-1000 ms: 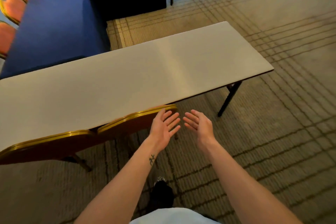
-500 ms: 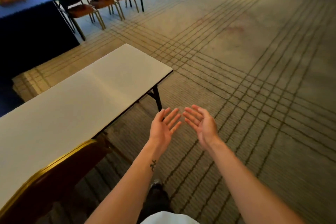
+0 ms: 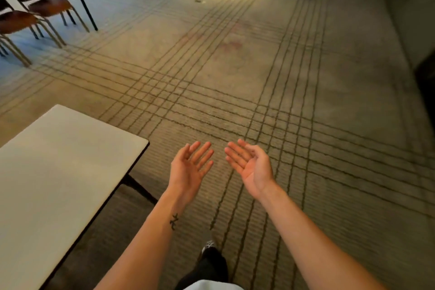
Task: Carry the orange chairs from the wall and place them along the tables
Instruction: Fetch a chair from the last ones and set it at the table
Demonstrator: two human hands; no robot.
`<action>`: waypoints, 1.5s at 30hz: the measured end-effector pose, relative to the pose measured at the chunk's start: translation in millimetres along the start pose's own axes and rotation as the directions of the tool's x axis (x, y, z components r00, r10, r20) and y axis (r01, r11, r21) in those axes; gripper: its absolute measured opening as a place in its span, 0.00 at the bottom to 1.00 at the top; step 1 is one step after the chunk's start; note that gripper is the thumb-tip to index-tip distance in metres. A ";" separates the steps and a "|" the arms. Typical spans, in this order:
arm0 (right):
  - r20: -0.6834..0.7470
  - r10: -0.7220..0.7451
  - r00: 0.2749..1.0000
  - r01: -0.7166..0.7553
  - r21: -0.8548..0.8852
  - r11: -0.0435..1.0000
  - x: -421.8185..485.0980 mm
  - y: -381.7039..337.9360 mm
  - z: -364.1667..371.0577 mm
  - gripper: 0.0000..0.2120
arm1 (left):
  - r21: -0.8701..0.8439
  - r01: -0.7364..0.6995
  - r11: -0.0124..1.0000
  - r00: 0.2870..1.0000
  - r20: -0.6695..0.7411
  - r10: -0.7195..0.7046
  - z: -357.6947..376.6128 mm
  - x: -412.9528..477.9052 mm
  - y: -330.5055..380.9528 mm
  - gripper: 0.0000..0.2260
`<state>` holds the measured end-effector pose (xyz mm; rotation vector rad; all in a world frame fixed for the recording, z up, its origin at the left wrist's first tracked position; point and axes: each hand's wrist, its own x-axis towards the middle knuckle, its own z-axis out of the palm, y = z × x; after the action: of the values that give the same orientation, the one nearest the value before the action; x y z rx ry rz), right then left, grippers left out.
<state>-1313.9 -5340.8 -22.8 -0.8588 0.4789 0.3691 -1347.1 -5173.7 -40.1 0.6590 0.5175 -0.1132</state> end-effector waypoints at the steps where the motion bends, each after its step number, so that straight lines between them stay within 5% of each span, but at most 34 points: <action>1: -0.009 -0.013 1.000 0.013 0.013 1.000 15.0 -15.7 8.5 0.14 | 0.004 0.003 1.000 1.000 0.014 -0.003 13.4 18.5 9.5 0.17; 11: -0.019 -0.140 0.990 0.141 0.110 0.984 160.5 -147.2 78.5 0.14 | 0.073 0.012 0.997 0.986 0.163 -0.024 142.1 188.4 90.5 0.16; 27: 0.136 -0.097 0.986 0.088 0.074 0.993 462.4 -357.1 149.3 0.17 | 0.045 -0.082 0.996 0.989 0.130 0.076 328.4 485.5 155.8 0.17; 45: 0.197 0.009 0.980 -0.014 0.028 1.000 806.5 -450.8 364.9 0.18 | -0.064 -0.147 0.987 0.987 0.054 0.150 380.5 818.1 368.3 0.17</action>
<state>-328.2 -5229.1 29.3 -0.7823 0.3051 0.4520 -380.2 -5065.8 15.7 0.6317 0.4127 0.0232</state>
